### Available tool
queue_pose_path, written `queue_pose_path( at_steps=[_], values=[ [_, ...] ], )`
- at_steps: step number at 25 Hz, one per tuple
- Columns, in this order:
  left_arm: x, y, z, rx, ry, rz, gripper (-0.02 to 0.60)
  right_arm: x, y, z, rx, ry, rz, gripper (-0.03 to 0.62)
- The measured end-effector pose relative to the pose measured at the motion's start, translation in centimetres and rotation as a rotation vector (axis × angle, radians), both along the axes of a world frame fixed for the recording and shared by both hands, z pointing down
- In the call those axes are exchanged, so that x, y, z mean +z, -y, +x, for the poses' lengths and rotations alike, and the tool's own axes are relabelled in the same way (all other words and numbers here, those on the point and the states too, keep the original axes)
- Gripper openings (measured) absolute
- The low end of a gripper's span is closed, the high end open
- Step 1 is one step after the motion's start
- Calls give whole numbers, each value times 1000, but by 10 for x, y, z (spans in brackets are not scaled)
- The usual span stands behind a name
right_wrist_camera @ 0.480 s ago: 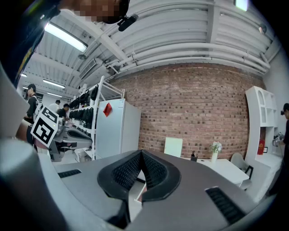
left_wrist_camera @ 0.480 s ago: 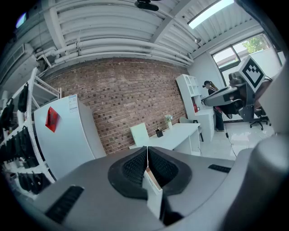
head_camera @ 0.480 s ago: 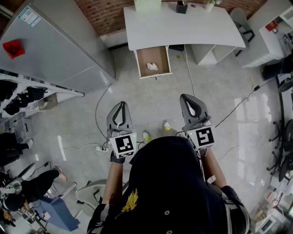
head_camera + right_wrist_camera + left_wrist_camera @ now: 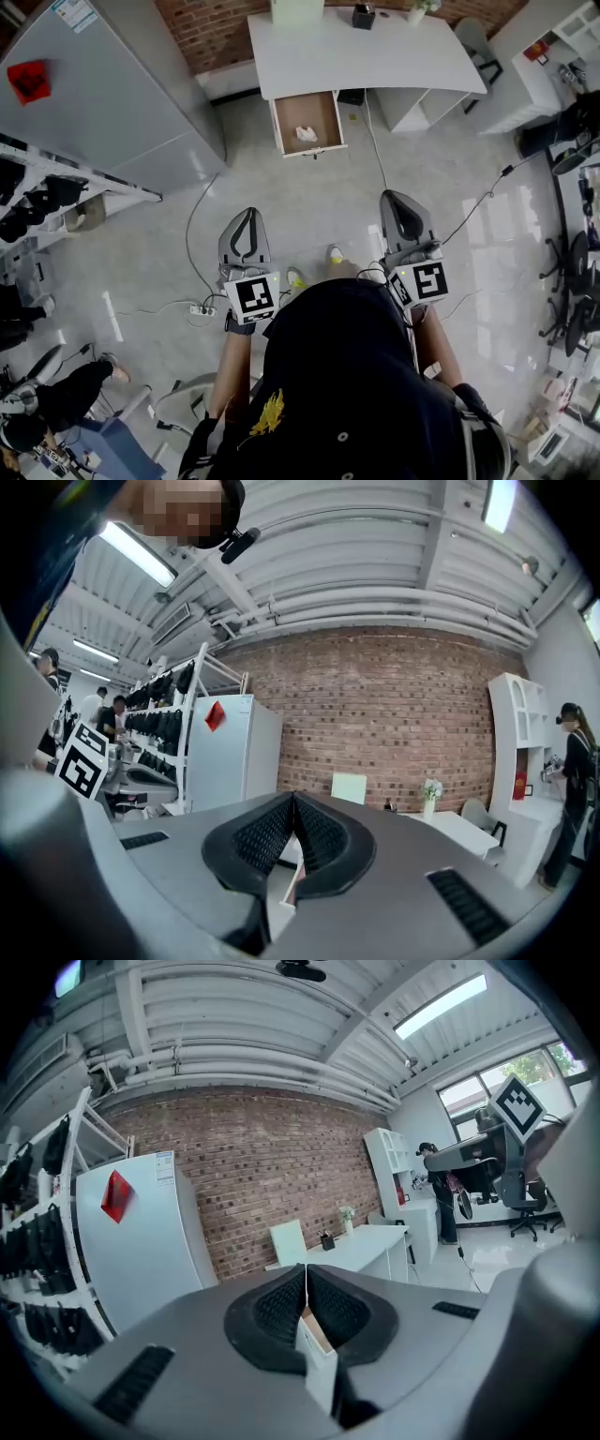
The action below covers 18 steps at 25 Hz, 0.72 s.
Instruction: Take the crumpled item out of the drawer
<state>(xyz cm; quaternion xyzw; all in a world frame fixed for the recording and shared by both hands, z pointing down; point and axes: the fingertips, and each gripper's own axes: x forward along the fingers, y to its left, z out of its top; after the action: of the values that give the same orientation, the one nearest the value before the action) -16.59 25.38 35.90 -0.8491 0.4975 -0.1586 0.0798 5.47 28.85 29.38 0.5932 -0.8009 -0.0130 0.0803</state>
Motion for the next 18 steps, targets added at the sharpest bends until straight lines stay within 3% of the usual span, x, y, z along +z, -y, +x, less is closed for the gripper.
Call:
queue_pose_path(
  at_steps=[10,18],
  values=[
    [36,-41,-37,17,-15,-83,20,-3,-21,-39,-11,-67,-12,28],
    [40,-33,-50,-31,-3,-100,20,3,5,-50,-57,-53,-20,28]
  ],
)
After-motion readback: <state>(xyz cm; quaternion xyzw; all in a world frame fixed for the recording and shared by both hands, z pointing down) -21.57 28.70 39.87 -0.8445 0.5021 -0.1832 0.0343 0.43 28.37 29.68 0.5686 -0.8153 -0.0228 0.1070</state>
